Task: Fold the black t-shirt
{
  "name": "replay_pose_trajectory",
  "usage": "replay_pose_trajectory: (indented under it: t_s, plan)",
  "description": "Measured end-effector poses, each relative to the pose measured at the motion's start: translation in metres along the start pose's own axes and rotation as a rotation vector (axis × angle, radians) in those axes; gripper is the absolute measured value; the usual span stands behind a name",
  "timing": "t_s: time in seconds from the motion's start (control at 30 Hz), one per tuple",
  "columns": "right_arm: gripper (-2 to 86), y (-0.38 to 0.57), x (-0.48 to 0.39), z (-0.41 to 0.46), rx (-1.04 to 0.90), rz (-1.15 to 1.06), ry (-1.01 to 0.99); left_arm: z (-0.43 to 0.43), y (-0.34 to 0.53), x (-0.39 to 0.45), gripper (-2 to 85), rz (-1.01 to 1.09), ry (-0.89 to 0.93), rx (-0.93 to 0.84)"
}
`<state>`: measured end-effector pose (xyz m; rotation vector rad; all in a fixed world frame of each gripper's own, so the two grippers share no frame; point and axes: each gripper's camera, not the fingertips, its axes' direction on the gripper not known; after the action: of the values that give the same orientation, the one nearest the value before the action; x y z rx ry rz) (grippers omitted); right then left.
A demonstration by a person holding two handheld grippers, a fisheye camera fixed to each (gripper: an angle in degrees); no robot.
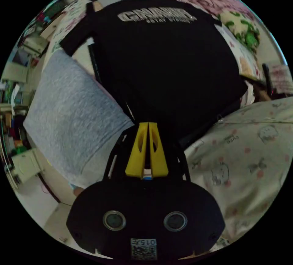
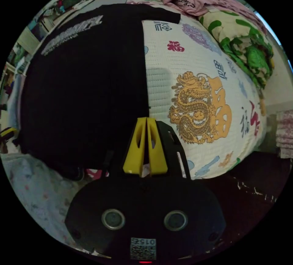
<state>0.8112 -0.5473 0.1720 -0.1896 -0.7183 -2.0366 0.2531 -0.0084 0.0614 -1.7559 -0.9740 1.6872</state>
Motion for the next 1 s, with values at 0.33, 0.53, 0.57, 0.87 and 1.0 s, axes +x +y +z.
replay_pose_trajectory:
  t_s: [0.33,0.53,0.57,0.87,1.0]
  plan:
    - [8.5,-0.143,0.243,-0.218,0.691,0.333,-0.407,-0.135,-0.241,0.072,2.2,0.227,-0.002,0.320]
    - [13.2,-0.310,0.286,-0.206,0.630,0.411,-0.579,-0.115,-0.481,0.194,4.9,0.371,0.246,0.398]
    - [13.3,-0.332,0.292,-0.204,0.626,0.436,-0.586,-0.111,-0.502,0.209,5.2,0.375,0.258,0.396]
    - [-0.6,-0.371,0.371,-0.206,0.702,0.546,-0.807,-0.015,-0.713,0.372,9.3,0.375,0.324,0.269]
    - [-1.0,-0.389,0.377,-0.213,0.716,0.544,-0.803,0.030,-0.761,0.408,9.7,0.338,0.260,0.239]
